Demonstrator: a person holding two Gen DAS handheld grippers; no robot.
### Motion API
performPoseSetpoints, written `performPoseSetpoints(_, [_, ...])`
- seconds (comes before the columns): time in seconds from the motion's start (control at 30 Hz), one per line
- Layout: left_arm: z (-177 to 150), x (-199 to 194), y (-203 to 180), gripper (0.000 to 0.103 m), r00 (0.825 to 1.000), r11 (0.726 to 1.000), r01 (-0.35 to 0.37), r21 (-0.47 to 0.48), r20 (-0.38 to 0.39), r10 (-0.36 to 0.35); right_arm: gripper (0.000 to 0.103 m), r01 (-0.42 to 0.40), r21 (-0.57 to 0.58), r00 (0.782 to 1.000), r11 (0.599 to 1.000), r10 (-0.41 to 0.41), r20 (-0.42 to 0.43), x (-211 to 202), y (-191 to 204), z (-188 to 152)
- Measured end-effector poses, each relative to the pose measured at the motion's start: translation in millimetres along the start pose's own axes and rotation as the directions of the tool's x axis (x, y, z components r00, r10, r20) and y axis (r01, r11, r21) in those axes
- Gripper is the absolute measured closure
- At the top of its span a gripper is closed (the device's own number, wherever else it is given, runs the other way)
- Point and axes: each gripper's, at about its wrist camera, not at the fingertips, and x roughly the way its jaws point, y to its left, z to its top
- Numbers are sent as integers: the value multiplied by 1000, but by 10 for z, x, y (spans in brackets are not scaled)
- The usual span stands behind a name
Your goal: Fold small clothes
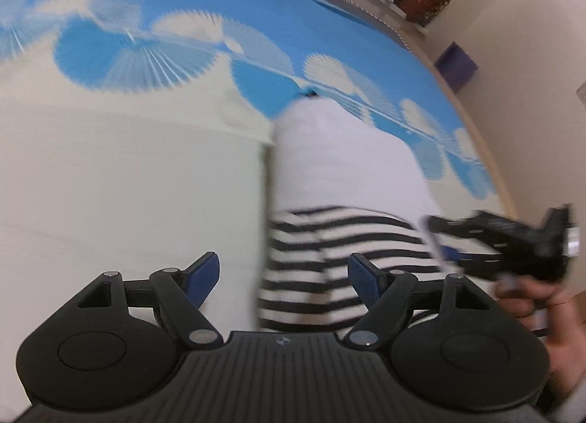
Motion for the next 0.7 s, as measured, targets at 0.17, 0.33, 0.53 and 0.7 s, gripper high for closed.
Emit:
performPoseSetpoints(0.17, [-115, 355, -249, 19, 996, 1000, -11, 1, -90, 11, 100, -115, 0, 982, 993, 114, 149, -287, 85, 97])
performPoseSetpoints(0.33, [-264, 721, -397, 13, 970, 983, -143, 118, -179, 162, 100, 51, -95, 984, 994, -34, 173, -314, -23, 187])
performPoseSetpoints(0.53, [-371, 796, -496, 13, 961, 973, -187, 136, -182, 210, 97, 167, -72, 982, 983, -159, 104, -121, -165, 178])
performPoseSetpoints(0.7, [-252, 508, -370, 16, 991, 994, -110, -4, -79, 110, 61, 97, -78, 984, 992, -84, 160, -458, -167, 121])
